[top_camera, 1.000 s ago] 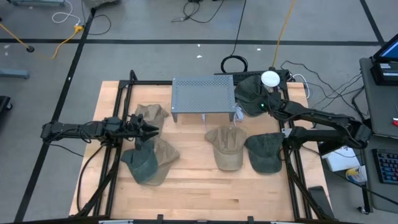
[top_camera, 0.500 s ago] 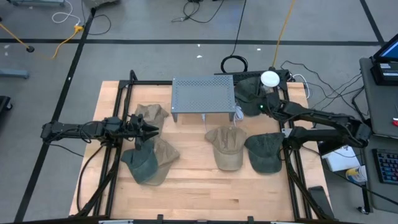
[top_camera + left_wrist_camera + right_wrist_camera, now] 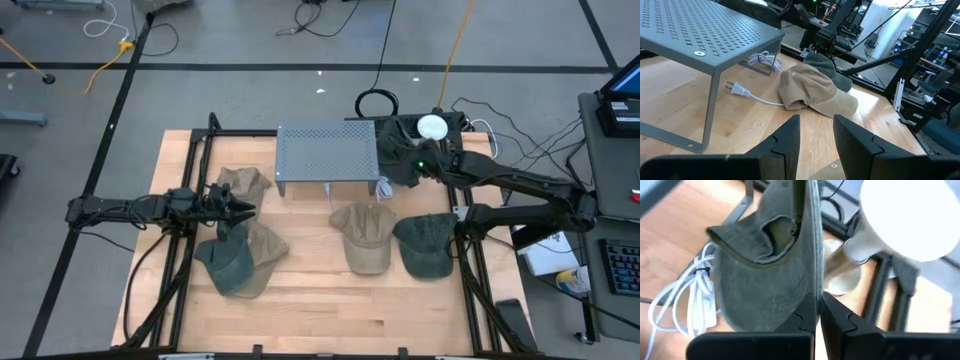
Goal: Pick & Place hat
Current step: Put the bottom right black cap on the shelf
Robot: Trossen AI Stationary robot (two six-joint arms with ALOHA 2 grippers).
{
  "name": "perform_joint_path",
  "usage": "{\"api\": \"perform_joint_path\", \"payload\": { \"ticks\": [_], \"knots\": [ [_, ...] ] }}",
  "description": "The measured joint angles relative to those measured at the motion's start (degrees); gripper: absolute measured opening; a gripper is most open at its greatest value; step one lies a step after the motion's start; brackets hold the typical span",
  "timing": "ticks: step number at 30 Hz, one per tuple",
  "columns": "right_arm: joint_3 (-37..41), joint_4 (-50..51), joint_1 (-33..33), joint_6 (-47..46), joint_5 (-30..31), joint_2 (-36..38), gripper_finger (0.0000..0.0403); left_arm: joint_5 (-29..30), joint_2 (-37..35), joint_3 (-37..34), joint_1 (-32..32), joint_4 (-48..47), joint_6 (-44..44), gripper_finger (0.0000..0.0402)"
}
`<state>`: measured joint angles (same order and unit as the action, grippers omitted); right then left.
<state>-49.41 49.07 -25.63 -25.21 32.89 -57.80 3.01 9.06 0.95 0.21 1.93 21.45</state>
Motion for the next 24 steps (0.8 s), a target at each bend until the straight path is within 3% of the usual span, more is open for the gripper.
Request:
{"api": "perform_joint_path", "payload": {
  "ticks": [4, 9, 13, 18, 24],
  "knots": [
    [-3.0, 2.4, 2.0, 2.7, 4.3, 0.0, 0.0001, 0.0, 0.0, 0.0, 0.0, 0.0, 0.0, 0.0122],
    [-6.3, 1.9, 5.1, 12.6, 15.0, -0.5, 0.0001, 0.0, 0.0, 0.0, 0.0, 0.0, 0.0, 0.0122],
    [-7.8, -3.0, 7.4, 26.3, 22.2, -1.2, 0.0000, 0.0, 0.0, 0.0, 0.0, 0.0, 0.0, 0.0122],
    [-7.9, -17.5, 10.0, 48.5, 29.5, -2.5, 0.0000, 0.0, 0.0, 0.0, 0.0, 0.0, 0.0, 0.0122],
    [-7.5, -32.9, 11.1, 72.5, 29.5, -3.2, 0.0000, 0.0, 0.0, 0.0, 0.0, 0.0, 0.0, 0.0122]
  ]
}}
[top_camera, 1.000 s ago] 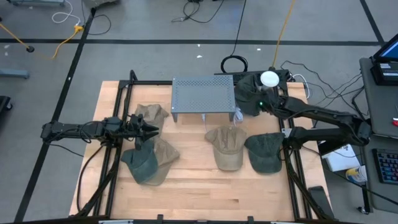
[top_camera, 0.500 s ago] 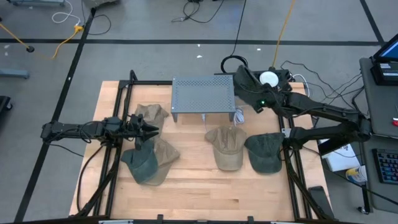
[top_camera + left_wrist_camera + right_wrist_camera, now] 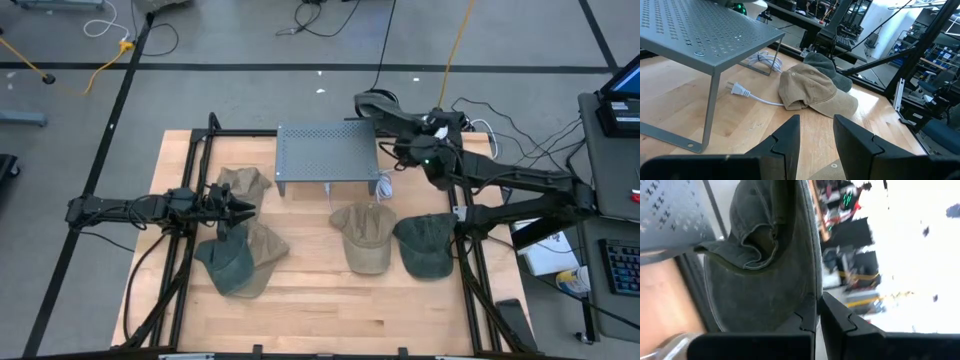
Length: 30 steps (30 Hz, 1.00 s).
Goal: Pick & Place hat
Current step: Put the bottom right black cap on the shelf
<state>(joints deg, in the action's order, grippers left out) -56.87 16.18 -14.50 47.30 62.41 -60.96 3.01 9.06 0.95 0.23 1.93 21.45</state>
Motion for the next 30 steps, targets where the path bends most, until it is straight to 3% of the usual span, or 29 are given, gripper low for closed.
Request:
{"api": "perform_joint_path", "payload": {
  "ticks": [9, 14, 21, 30],
  "knots": [
    [0.9, -19.3, 1.2, 29.4, -9.1, -3.4, 0.0000, 0.0, 0.0, 0.0, 0.0, 0.0, 0.0, 0.0122],
    [0.9, -26.2, 4.1, 41.3, -14.5, -6.0, 0.0000, 0.0, 0.0, 0.0, 0.0, 0.0, 0.0, 0.0122],
    [3.8, -32.6, 5.1, 51.2, -26.7, -9.4, 0.0000, 0.0, 0.0, 0.0, 0.0, 0.0, 0.0, 0.0122],
    [14.0, -42.0, 2.3, 52.7, -26.9, -9.9, 0.0001, 0.0, 0.0, 0.0, 0.0, 0.0, 0.0, 0.0122]
  ]
}}
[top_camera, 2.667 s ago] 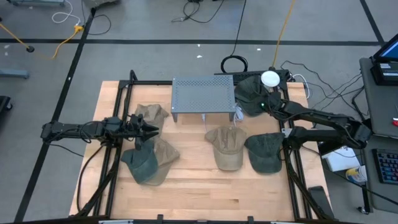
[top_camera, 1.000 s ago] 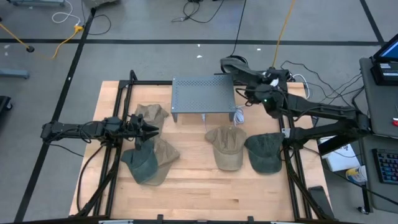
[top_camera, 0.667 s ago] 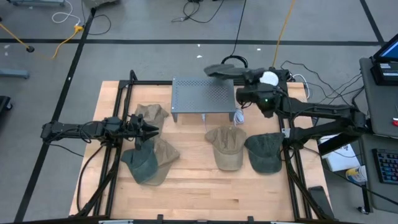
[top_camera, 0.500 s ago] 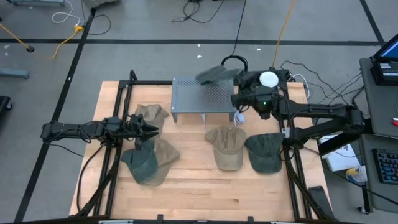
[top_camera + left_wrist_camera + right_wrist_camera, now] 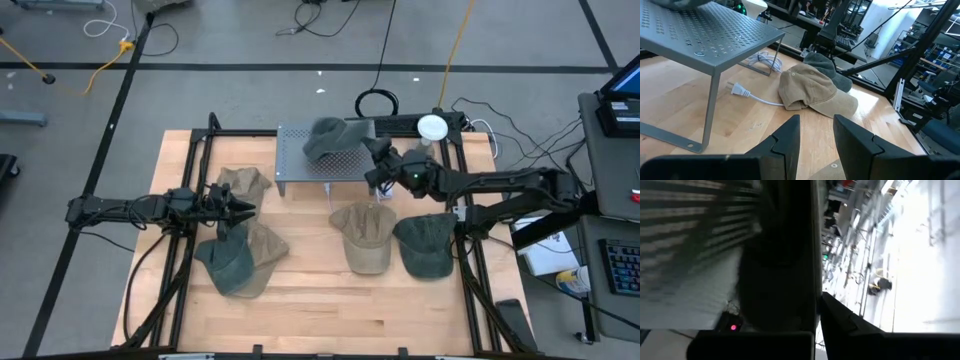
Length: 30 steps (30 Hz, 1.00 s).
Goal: Pick & Place hat
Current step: Put the bottom right black cap on the shelf, then stack the right black cap on top of the black cap on the shelf
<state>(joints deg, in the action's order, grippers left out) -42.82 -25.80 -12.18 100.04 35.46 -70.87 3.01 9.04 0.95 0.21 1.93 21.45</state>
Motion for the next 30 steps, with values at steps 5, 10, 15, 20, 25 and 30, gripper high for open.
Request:
{"api": "perform_joint_path", "payload": {
  "ticks": [5, 10, 15, 20, 25, 30],
  "knots": [
    [3.0, 0.4, -0.5, -2.8, -3.7, 0.0, 0.0032, 0.0, 0.0, 0.0, 0.0, 0.0, 0.0, 0.0122],
    [3.2, 2.9, 0.0, -10.5, -4.2, 0.0, 0.0085, 0.0, 0.0, 0.0, 0.0, 0.0, 0.0, 0.0122],
    [3.2, 7.3, 0.0, -17.7, -3.2, 0.3, 0.0147, 0.0, 0.0, 0.0, 0.0, 0.0, 0.0, 0.0122],
    [3.2, 18.0, 0.2, -25.4, 2.9, 0.8, 0.0188, 0.0, 0.0, 0.0, 0.0, 0.0, 0.0, 0.0122],
    [3.2, 28.1, 0.0, -35.1, 3.7, 2.3, 0.0195, 0.0, 0.0, 0.0, 0.0, 0.0, 0.0, 0.0122],
    [3.2, 32.4, 0.9, -41.9, 4.1, 5.6, 0.0196, 0.0, 0.0, 0.0, 0.0, 0.0, 0.0, 0.0122]
  ]
}}
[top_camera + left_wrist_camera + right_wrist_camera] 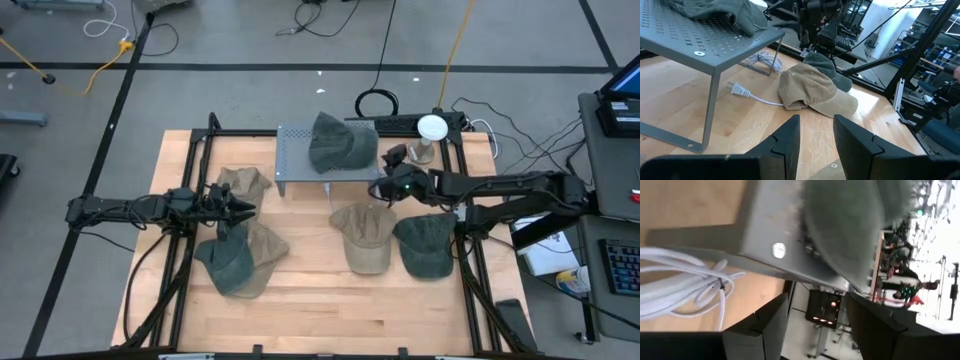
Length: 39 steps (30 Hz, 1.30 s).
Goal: Pick & Place hat
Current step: Stack the right black cap on top of the black cap on the shelf
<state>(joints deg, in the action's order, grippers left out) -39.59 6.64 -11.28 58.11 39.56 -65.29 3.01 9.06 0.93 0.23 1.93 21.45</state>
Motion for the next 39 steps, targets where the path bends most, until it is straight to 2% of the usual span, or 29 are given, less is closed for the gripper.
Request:
{"api": "perform_joint_path", "payload": {
  "ticks": [4, 10, 17, 23, 28, 32, 36, 39],
  "knots": [
    [0.0, 1.5, 2.1, -6.4, 6.3, 3.2, 0.0196, 0.0, 0.0, 0.0, 0.0, 0.0, 0.0, 0.0122],
    [-0.1, 12.9, 9.8, -25.9, 18.2, 7.1, 0.0196, 0.0, 0.0, 0.0, 0.0, 0.0, 0.0, 0.0122],
    [-3.6, 32.0, 19.2, -55.6, 18.0, 8.5, 0.0196, 0.0, 0.0, 0.0, 0.0, 0.0, 0.0, 0.0122],
    [-7.9, 44.4, 23.6, -78.1, 6.5, 8.5, 0.0196, 0.0, 0.0, 0.0, 0.0, 0.0, 0.0, 0.0122],
    [-12.7, 56.5, 24.6, -90.8, -4.6, 7.1, 0.0196, 0.0, 0.0, 0.0, 0.0, 0.0, 0.0, 0.0122],
    [-15.8, 65.3, 24.6, -94.0, -13.9, 6.7, 0.0196, 0.0, 0.0, 0.0, 0.0, 0.0, 0.0, 0.0122],
    [-16.9, 69.9, 23.7, -94.0, -25.3, 6.7, 0.0196, 0.0, 0.0, 0.0, 0.0, 0.0, 0.0, 0.0122],
    [-16.7, 71.1, 23.0, -93.0, -27.9, 6.9, 0.0196, 0.0, 0.0, 0.0, 0.0, 0.0, 0.0, 0.0122]
  ]
}}
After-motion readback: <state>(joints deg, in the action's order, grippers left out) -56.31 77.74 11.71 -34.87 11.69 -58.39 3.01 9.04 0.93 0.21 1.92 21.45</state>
